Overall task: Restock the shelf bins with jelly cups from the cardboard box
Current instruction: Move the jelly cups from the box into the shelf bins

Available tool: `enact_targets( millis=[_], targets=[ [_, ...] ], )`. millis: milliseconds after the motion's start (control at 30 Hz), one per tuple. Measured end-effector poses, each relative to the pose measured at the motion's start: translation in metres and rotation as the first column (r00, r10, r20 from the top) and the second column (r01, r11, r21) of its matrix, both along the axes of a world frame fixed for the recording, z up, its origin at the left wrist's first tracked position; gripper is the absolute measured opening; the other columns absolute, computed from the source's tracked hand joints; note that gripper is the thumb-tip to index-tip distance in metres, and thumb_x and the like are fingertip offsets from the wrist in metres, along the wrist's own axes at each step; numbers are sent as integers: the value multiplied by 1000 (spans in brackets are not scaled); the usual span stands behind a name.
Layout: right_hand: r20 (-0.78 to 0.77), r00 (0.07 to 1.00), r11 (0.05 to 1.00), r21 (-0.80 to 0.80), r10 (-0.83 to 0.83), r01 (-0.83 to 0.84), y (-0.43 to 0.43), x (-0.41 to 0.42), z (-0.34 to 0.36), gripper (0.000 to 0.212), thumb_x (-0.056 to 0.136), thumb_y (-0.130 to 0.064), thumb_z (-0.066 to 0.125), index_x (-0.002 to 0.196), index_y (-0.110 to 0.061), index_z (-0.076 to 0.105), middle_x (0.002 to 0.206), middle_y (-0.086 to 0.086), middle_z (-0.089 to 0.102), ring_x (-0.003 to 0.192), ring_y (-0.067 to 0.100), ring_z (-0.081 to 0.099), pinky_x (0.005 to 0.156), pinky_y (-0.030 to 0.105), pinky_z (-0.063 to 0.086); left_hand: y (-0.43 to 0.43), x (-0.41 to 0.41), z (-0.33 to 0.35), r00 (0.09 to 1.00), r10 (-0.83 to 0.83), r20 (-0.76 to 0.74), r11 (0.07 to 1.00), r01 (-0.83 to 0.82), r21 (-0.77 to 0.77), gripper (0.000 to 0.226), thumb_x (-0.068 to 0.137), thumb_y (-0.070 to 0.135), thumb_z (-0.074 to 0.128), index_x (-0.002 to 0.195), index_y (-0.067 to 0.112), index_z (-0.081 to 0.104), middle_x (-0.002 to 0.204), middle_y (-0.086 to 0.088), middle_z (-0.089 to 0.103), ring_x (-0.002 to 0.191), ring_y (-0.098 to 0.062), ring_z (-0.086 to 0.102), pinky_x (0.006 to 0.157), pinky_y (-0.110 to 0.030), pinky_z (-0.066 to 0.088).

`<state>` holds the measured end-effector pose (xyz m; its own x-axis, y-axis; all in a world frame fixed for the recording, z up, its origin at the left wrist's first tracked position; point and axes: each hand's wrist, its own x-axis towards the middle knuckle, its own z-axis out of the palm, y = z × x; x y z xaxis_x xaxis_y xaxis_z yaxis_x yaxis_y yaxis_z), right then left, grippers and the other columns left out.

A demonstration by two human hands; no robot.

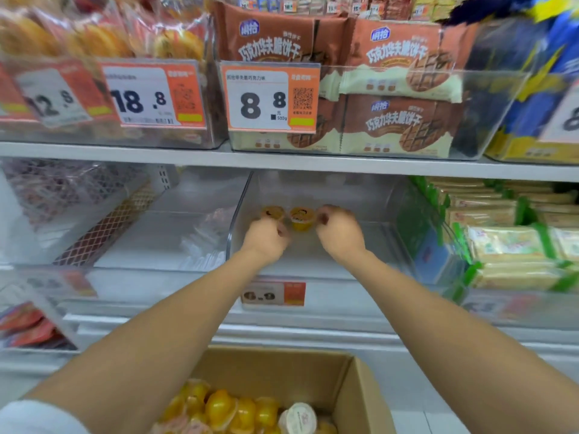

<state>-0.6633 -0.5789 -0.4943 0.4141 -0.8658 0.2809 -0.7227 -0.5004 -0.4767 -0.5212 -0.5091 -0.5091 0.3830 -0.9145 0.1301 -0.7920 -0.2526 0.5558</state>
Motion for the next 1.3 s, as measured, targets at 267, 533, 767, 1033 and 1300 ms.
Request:
enact_targets(
  millis=[267,533,767,1033,1300],
  targets=[
    [164,979,984,-148,118,-94,136,-38,-11,11,86,-17,54,90,-18,65,76,-5,62,71,20,58,62,33,45,142,-42,22,997,54,-54,981,-63,-184,9,83,15,55,77,18,61,65,7,56,71,-21,58,65,-31,47],
    [23,980,867,461,200,-188,210,-16,-149,13,83,-17,57,90,-23,67,75,-11,63,75,10,60,67,29,51,248,20,-123,979,194,57,877,-199,437,11,86,18,53,89,19,63,92,0,65,87,-21,61,68,-32,52],
    [-144,897,549,827,418,-123,239,33,-259,64,79,-39,75,133,-15,50,122,5,61,113,24,60,88,32,49,274,62,-204,903,19,429,793,-275,544,51,90,21,59,136,19,37,138,-11,39,125,-29,40,99,-40,42],
    [-292,935,606,787,201,116,276,82,-300,68,72,-76,58,112,-22,66,122,7,62,121,28,49,95,38,40,268,70,-224,756,89,648,870,-376,320,67,81,22,70,137,8,36,134,-18,41,124,-31,42,95,-36,45],
    [-209,976,616,762,-63,203,272,80,-304,30,72,-47,78,82,-24,61,112,4,61,112,27,52,93,37,46,255,83,-200,894,95,439,823,-318,471,35,85,16,69,112,14,46,113,-12,50,103,-29,51,79,-36,47]
  ],
)
